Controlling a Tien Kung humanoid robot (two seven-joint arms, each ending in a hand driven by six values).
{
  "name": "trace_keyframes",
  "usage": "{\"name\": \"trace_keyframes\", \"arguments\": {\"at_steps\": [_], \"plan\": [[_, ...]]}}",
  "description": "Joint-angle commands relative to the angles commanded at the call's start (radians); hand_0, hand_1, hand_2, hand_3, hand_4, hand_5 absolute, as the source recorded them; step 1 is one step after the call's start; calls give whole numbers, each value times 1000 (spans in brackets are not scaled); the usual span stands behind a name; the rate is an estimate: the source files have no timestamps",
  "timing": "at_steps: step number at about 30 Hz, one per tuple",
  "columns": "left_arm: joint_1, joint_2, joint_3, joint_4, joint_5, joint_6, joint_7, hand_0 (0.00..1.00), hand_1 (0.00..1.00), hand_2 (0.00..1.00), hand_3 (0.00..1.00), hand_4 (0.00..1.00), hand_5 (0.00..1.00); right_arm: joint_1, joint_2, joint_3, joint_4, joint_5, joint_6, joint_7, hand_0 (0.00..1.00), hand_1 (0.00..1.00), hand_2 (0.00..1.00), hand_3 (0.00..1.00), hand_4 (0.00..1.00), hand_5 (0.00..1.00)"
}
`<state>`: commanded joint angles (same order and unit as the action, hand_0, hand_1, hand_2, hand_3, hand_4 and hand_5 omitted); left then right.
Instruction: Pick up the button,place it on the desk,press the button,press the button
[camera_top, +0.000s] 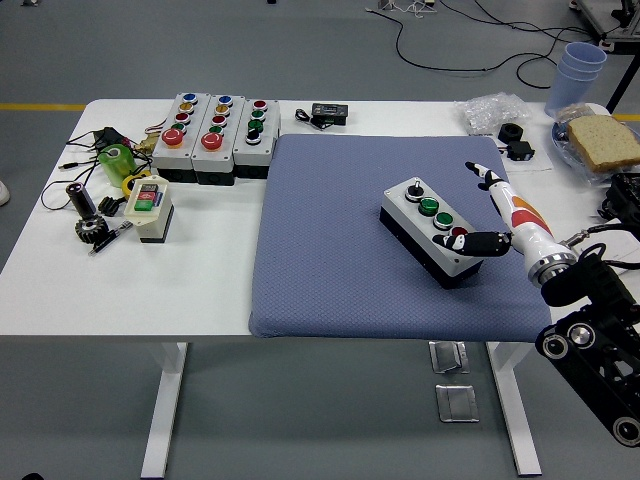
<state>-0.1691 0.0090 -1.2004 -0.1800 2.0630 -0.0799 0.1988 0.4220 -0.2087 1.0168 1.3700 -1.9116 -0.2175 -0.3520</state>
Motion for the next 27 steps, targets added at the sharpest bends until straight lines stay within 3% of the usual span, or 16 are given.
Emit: {"name": "trace_keyframes", "arguments": {"at_steps": [11, 19, 27], "plan": [[2, 2, -8, 0, 2, 0, 4, 652, 634, 634, 553, 325, 859, 45, 51, -44, -6, 1, 32, -114, 997, 936, 998, 998, 998, 177], [0, 3, -11, 0, 8, -3, 4, 652, 635, 634, 554, 324, 856, 95, 91, -40, -62, -10, 68, -197, 993, 936, 998, 998, 998, 171], [3, 2, -15, 0, 6, -4, 3, 651, 635, 635, 554, 324, 857, 147, 119, -40, -117, -47, 185, -281, 974, 957, 998, 998, 996, 190]]}}
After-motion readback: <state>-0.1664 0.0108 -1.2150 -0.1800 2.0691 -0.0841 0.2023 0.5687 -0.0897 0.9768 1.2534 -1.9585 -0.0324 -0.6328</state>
